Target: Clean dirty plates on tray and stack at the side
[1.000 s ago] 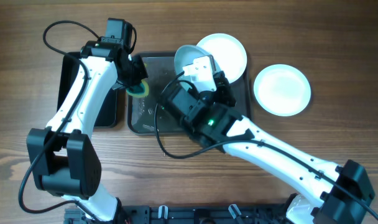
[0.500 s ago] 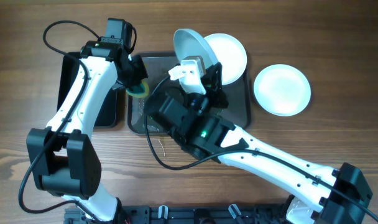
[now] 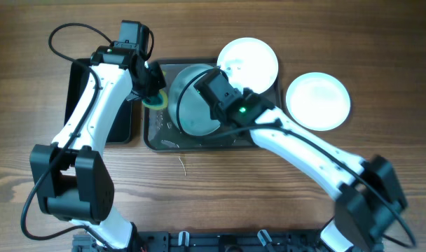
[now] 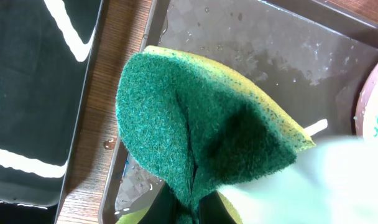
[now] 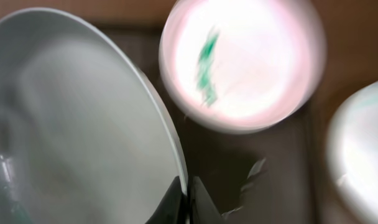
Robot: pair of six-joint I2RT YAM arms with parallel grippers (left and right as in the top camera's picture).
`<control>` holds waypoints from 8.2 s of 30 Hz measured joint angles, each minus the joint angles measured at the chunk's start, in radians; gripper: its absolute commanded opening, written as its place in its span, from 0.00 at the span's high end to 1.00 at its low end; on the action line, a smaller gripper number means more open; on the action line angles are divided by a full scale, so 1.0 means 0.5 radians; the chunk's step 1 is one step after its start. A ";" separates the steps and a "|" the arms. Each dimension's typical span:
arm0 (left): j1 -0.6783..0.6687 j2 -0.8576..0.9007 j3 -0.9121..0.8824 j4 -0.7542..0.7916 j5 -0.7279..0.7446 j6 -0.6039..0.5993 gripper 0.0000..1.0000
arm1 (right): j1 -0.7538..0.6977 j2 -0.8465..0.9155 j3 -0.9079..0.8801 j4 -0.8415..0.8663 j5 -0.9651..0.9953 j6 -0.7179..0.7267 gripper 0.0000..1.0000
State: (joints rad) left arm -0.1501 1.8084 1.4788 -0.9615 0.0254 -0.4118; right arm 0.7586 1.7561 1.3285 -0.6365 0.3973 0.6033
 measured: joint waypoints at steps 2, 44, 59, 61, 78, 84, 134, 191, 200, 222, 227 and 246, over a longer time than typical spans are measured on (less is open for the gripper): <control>0.000 0.000 0.000 0.000 0.000 0.000 0.96 | -0.029 0.150 0.000 0.034 -0.219 0.117 0.96; 0.000 0.000 0.000 0.000 0.000 0.000 0.96 | -0.419 0.741 0.098 0.583 -1.437 -0.575 0.96; -0.096 0.013 0.000 0.001 0.000 -0.001 0.96 | -0.404 0.615 0.132 0.062 -0.806 0.384 0.96; -0.131 0.037 0.000 0.002 0.000 -0.004 0.96 | -0.404 0.613 0.119 0.091 -0.791 0.424 0.96; -0.358 0.438 -0.005 0.296 0.006 -0.100 0.96 | -0.404 0.612 0.105 0.156 -0.792 0.421 0.96; -0.398 0.547 -0.005 0.280 -0.082 -0.100 0.96 | -0.404 0.612 0.104 0.162 -0.792 0.397 0.96; -0.381 0.568 0.002 0.166 -0.062 0.307 0.96 | -0.420 0.618 0.069 0.301 -1.101 0.038 0.96; -0.001 0.024 0.101 -0.113 -0.217 -0.091 0.96 | 0.206 -0.087 0.064 -0.108 0.921 -0.583 0.96; -0.001 0.024 0.101 -0.105 -0.211 -0.091 0.96 | 0.433 -0.087 0.063 0.191 1.896 -0.898 0.96; -0.001 0.024 0.101 -0.105 -0.211 -0.091 0.96 | 0.494 -0.088 0.027 0.694 2.122 -1.583 0.96; 0.000 0.024 0.101 -0.105 -0.210 -0.091 0.96 | 0.467 -0.087 -0.050 0.215 1.693 -1.234 0.96; -0.001 0.024 0.101 -0.105 -0.210 -0.091 0.96 | -1.272 -0.584 -0.040 -0.123 -0.809 -0.364 0.96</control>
State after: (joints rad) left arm -0.1505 1.8206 1.5291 -1.0138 -0.0795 -0.4572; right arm 0.1226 1.4639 1.3083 -0.6979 -0.0071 0.4213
